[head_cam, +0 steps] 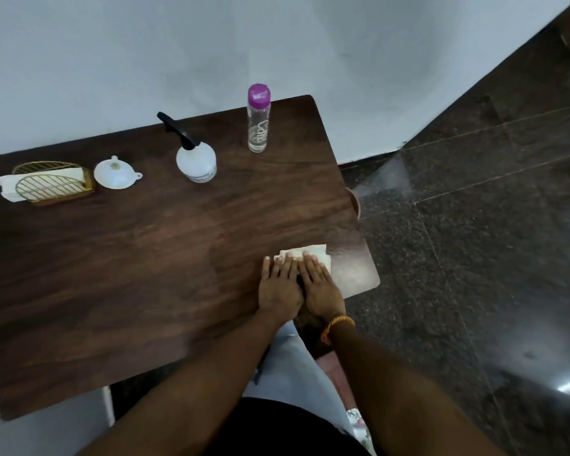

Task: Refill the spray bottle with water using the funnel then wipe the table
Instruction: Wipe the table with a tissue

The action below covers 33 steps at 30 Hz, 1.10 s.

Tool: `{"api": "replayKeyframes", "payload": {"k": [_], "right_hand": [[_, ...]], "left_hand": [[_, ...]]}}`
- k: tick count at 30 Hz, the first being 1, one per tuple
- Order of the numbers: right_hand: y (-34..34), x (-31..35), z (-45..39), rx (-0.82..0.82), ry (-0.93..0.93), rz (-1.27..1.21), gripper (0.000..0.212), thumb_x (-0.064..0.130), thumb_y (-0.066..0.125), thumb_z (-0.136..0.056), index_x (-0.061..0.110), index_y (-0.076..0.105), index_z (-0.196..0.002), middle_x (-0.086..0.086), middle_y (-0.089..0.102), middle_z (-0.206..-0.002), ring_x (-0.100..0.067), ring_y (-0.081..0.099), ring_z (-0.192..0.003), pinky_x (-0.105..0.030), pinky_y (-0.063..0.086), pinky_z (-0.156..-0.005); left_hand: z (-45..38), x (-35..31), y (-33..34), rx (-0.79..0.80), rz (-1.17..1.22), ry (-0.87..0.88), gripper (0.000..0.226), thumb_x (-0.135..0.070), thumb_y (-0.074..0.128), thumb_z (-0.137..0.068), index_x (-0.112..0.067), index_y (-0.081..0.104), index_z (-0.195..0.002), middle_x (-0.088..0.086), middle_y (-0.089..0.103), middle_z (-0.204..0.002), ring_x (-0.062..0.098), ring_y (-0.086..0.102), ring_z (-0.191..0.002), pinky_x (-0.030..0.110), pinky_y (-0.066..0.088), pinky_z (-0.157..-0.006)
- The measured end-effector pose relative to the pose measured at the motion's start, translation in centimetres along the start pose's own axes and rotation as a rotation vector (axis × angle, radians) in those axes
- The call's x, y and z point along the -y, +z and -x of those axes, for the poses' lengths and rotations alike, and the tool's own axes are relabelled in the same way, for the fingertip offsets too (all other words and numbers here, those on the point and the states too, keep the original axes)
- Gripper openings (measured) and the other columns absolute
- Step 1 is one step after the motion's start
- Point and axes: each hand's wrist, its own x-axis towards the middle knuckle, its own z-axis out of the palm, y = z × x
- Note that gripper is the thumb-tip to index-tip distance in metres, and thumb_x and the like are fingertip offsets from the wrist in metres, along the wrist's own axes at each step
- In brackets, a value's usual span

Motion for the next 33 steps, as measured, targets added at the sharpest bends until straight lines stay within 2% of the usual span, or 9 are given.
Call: {"api": "replayKeyframes", "payload": {"k": [4, 7, 10, 13, 18, 22, 25, 29, 33], "right_hand": [[-1.1, -5.8, 0.5, -0.003, 0.063, 0.014, 0.084, 0.051, 0.013, -0.094, 0.005, 0.010, -0.163, -0.017, 0.001, -0.171, -0.030, 0.002, -0.160, -0.041, 0.002, -0.131], [-1.5, -9.7, 1.7, 0.019, 0.119, -0.015, 0.084, 0.050, 0.013, -0.093, 0.002, 0.014, -0.163, -0.020, 0.005, -0.171, -0.032, 0.004, -0.160, -0.046, 0.008, -0.131], [-1.4, -11.3, 3.3, 0.041, 0.171, -0.009, 0.084, 0.048, 0.007, -0.093, 0.002, 0.010, -0.163, -0.019, 0.001, -0.171, -0.033, 0.002, -0.160, -0.050, 0.013, -0.130], [0.2, -10.8, 5.1, 0.055, 0.219, -0.002, 0.087, 0.057, 0.008, -0.095, 0.004, 0.003, -0.164, -0.016, -0.009, -0.171, -0.031, -0.007, -0.160, -0.048, 0.007, -0.131], [1.8, -5.7, 5.9, -0.007, 0.209, -0.021, 0.087, 0.059, 0.025, -0.098, 0.009, -0.001, -0.164, -0.014, -0.010, -0.171, -0.029, -0.009, -0.159, -0.047, 0.006, -0.131], [2.3, -0.7, 3.8, -0.014, 0.146, 0.005, 0.088, 0.057, 0.034, -0.101, 0.011, -0.006, -0.164, -0.014, -0.015, -0.171, -0.029, -0.014, -0.159, -0.046, 0.004, -0.131], [3.0, 2.9, 2.0, 0.002, 0.080, 0.048, 0.087, 0.055, 0.036, -0.101, 0.009, -0.003, -0.164, -0.017, -0.010, -0.172, -0.032, -0.011, -0.159, -0.048, 0.008, -0.131], [4.0, 7.7, 1.0, 0.020, -0.053, 0.034, 0.089, 0.055, 0.040, -0.100, 0.009, 0.000, -0.164, -0.016, -0.009, -0.172, -0.032, -0.010, -0.159, -0.048, 0.007, -0.131], [5.8, 10.8, 2.0, 0.025, -0.147, 0.048, 0.086, 0.060, 0.032, -0.101, 0.010, 0.004, -0.165, -0.013, -0.006, -0.173, -0.028, -0.009, -0.160, -0.048, 0.008, -0.131]], "left_hand": [[-3.1, -4.9, -1.4, 0.029, -0.005, 0.059, 0.070, -0.041, 0.025, -0.099, -0.016, 0.017, -0.165, 0.003, 0.014, -0.173, 0.026, 0.004, -0.161, 0.056, -0.008, -0.127], [-4.8, -8.5, -2.0, 0.090, -0.013, 0.083, 0.070, -0.041, 0.030, -0.102, -0.017, 0.015, -0.165, 0.001, 0.012, -0.174, 0.024, 0.001, -0.161, 0.055, -0.012, -0.127], [-5.0, -11.2, -2.0, 0.145, -0.058, 0.094, 0.068, -0.043, 0.027, -0.104, -0.018, 0.012, -0.166, 0.001, 0.007, -0.174, 0.024, -0.003, -0.161, 0.056, -0.011, -0.125], [-3.7, -11.9, -1.0, 0.167, -0.106, 0.124, 0.068, -0.045, 0.027, -0.105, -0.018, 0.011, -0.166, 0.001, 0.007, -0.174, 0.024, -0.004, -0.161, 0.057, -0.011, -0.124], [-0.4, -8.8, 0.4, 0.133, -0.146, 0.116, 0.070, -0.043, 0.031, -0.106, -0.015, 0.005, -0.165, 0.004, 0.003, -0.174, 0.024, -0.006, -0.161, 0.056, -0.011, -0.125], [1.3, -3.9, 0.4, 0.101, -0.150, 0.042, 0.066, -0.035, 0.024, -0.106, -0.015, 0.003, -0.165, 0.004, 0.002, -0.174, 0.024, -0.005, -0.161, 0.054, -0.013, -0.126], [2.7, 0.3, 0.4, 0.082, -0.128, -0.012, 0.066, -0.033, 0.023, -0.106, -0.014, 0.002, -0.165, 0.005, 0.003, -0.174, 0.024, -0.003, -0.161, 0.054, -0.013, -0.126], [5.8, 5.4, 1.4, 0.097, -0.104, -0.075, 0.077, -0.044, 0.032, -0.103, -0.012, 0.000, -0.165, 0.008, 0.000, -0.174, 0.027, -0.005, -0.161, 0.056, -0.011, -0.126], [9.5, 7.9, 3.1, 0.140, -0.055, -0.125, 0.082, -0.048, 0.037, -0.103, -0.010, -0.002, -0.165, 0.011, -0.005, -0.173, 0.029, -0.008, -0.161, 0.055, -0.010, -0.127]]}}
